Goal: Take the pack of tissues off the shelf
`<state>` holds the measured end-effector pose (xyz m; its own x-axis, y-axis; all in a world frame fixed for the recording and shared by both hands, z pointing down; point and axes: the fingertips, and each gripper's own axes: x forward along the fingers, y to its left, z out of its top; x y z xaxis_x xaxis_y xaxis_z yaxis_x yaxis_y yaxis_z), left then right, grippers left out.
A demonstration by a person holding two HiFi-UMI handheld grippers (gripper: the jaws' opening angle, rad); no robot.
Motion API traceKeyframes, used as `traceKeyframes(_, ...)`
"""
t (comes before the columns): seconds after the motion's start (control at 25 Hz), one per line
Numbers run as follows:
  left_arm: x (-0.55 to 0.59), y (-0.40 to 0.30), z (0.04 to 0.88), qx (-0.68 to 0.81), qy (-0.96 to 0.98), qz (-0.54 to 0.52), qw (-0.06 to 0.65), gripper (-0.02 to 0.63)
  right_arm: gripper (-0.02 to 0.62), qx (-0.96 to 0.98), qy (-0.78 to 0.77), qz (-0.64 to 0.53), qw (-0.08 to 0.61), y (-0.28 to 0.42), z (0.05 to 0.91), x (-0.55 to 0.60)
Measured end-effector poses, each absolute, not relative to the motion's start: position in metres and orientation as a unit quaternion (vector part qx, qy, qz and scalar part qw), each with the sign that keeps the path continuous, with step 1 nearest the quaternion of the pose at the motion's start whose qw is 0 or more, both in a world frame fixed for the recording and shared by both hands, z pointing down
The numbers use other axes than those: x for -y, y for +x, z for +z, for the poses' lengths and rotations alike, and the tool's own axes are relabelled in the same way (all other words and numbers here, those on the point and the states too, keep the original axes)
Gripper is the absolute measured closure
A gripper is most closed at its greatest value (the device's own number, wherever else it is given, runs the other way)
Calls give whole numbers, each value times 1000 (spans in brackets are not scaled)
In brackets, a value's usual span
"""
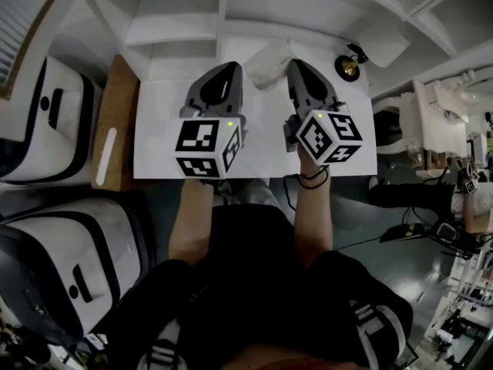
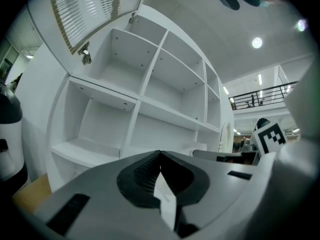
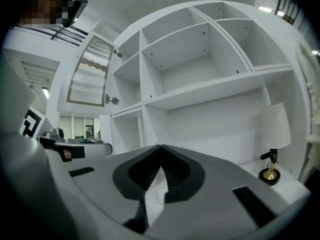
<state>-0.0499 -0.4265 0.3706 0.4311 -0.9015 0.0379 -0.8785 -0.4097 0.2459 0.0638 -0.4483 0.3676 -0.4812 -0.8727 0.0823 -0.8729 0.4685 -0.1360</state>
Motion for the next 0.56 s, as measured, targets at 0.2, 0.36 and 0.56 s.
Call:
traceKeyframes(0.2, 426, -51, 365, 533, 836, -58, 114, 594, 575, 861, 504, 69, 7, 61, 361, 446)
traceKeyframes(0.36, 426, -54, 364, 531, 837, -64, 117, 594, 575, 865, 498, 63, 10, 54, 358, 446)
traceKeyframes(0.56, 433, -49, 363, 525, 838, -71, 129, 594, 575, 867, 494, 60, 14, 54, 355, 453)
